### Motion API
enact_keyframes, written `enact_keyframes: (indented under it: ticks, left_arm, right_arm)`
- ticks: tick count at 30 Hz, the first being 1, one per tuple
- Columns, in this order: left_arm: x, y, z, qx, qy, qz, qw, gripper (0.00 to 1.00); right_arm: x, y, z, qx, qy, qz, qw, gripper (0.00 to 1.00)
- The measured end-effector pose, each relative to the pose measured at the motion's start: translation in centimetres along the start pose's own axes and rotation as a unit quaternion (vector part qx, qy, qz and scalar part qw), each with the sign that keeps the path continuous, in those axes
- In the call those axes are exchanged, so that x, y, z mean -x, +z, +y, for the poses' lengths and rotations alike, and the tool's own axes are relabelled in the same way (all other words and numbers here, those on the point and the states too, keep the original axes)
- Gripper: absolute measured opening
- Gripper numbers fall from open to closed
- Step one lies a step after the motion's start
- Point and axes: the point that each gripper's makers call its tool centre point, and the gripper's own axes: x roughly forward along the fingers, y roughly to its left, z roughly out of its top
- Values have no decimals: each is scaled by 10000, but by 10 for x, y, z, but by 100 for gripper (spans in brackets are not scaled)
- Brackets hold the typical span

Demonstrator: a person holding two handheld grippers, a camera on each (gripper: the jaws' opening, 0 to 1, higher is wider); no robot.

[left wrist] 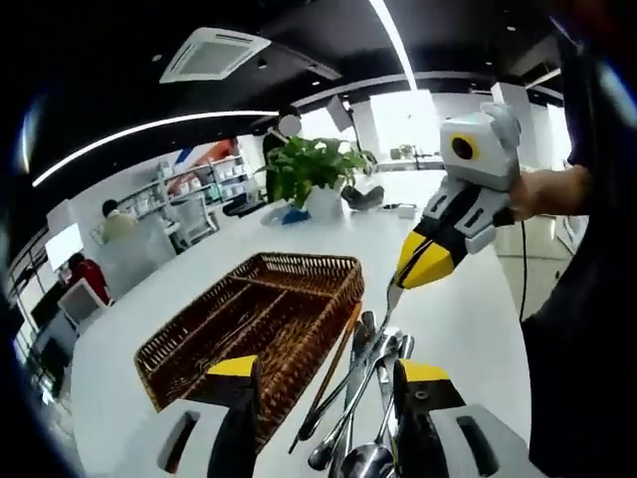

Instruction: Arrange the knives, forks, and spoons in their matching storage slots by inserting each utensil handle-first until every utensil is classified and aligned in the correct compartment

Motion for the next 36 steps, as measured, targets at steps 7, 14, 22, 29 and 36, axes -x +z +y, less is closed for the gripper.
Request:
enact_keyframes:
  ticks: [7, 14, 22, 29, 36]
  left_arm:
    - [17, -8, 3, 469, 319, -87, 9984, 66]
    - [26, -16, 2, 801, 479, -77, 9956, 76]
    - [27, -18, -6, 1060, 468, -95, 9932, 84]
    - [34, -15, 2, 1191, 588, -189, 9910, 85]
    - [39, -23, 9, 1232, 676, -130, 9900, 85]
  right_arm:
    - [-2, 7, -11, -170, 51, -114, 9998, 0]
    - [-7, 18, -27, -281, 61, -217, 9993, 0]
    - [-16, 29, -47, -586, 143, -386, 9974, 0]
    - [-18, 38, -48, -685, 351, -448, 9960, 0]
    - [-18, 47, -46, -728, 479, -541, 9947, 0]
